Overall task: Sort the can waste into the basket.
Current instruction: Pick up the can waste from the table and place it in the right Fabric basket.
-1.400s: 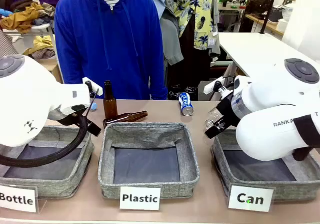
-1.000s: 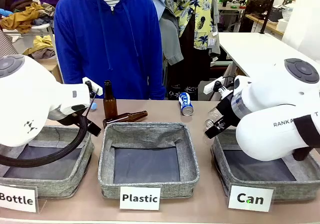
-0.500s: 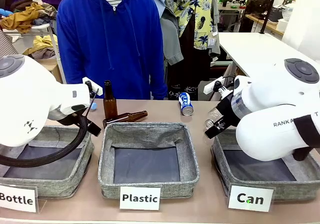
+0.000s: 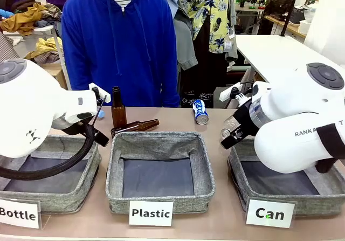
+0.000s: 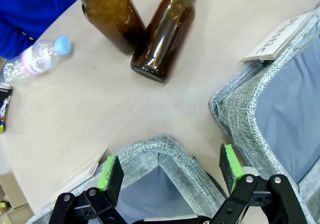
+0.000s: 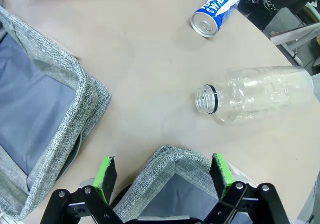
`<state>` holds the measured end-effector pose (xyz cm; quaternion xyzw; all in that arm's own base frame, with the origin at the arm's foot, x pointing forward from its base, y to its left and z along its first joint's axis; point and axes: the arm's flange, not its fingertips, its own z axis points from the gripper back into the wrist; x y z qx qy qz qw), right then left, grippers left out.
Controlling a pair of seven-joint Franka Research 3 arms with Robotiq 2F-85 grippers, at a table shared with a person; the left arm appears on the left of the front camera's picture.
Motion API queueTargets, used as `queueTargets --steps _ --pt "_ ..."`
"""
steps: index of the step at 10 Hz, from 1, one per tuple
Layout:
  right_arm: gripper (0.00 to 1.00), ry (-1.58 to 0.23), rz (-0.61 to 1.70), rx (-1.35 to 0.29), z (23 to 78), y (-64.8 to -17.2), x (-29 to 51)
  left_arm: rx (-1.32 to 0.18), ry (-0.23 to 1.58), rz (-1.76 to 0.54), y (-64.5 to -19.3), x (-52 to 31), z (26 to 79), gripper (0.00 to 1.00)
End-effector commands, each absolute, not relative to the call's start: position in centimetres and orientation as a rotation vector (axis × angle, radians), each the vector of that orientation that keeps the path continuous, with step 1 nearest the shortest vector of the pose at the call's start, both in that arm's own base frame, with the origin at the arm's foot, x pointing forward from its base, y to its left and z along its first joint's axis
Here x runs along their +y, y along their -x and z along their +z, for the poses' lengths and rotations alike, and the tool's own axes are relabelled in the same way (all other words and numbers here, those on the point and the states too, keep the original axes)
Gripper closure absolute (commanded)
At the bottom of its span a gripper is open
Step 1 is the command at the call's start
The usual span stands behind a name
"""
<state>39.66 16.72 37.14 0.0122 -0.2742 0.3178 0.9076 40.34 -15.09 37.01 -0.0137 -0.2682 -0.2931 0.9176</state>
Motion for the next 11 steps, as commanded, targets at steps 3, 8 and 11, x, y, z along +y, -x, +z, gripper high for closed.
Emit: queueTargets --steps 3,8,11 --pt "0.0 -0.025 0.656 -0.566 37.1 -39.7 16.7 -0.552 0.028 -0.603 -40.3 -15.1 37.0 0.0" --pt "0.0 -0.455 0.473 -0.354 48.6 -35.8 12.2 -0.291 0.366 -0.481 -36.8 -14.1 49.9 0.0" --pt "0.0 -0.862 0.351 -0.311 50.6 -33.6 3.4 -0.247 0.699 -0.397 -36.2 -4.7 52.5 0.0"
